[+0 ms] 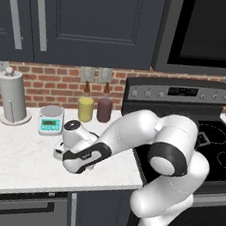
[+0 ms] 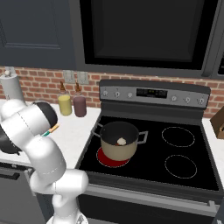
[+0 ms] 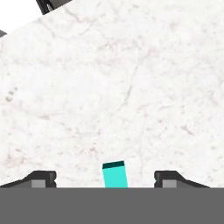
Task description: Put the garlic and tomato in the pot. Retrieve the spatula and lightly stir the vegetables in the pot.
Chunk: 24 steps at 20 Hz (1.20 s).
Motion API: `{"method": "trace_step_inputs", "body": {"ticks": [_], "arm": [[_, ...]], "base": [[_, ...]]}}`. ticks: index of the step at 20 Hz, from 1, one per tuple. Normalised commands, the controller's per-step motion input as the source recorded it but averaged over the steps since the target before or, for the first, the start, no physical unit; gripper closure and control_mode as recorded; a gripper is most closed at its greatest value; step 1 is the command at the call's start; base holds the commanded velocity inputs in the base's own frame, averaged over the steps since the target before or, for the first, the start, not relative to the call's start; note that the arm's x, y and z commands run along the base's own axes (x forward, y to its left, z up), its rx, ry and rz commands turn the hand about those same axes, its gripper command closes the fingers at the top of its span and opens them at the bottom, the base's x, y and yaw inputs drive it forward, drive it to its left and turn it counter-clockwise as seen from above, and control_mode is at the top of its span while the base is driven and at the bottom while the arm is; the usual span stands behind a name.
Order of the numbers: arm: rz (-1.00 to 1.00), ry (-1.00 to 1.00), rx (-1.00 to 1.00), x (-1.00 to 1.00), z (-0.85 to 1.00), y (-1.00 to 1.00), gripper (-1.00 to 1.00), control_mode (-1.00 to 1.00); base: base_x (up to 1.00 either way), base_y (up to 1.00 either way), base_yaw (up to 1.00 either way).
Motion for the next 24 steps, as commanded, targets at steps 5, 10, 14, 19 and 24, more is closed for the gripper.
{"method": "trace_step_inputs", "body": {"ticks": [5,10,14,19,24], "arm": [[0.0,0.0,0.0,0.12,-0.15,0.0,-1.0,-1.0],[0.0,0.0,0.0,0.01,-0.32,0.0,-1.0,-1.0],[0.0,0.0,0.0,0.0,-0.64,0.0,1.0,-1.0],[0.0,-0.01,0.0,0.0,-0.72,-0.02,1.0,-1.0],[0.0,-0.06,0.02,0.0,-0.55,-0.1,1.0,-1.0]], "base": [[0.0,0.0,0.0],[0.0,0.0,0.0],[0.0,0.0,0.0],[0.0,0.0,0.0],[0.0,0.0,0.0]]}}
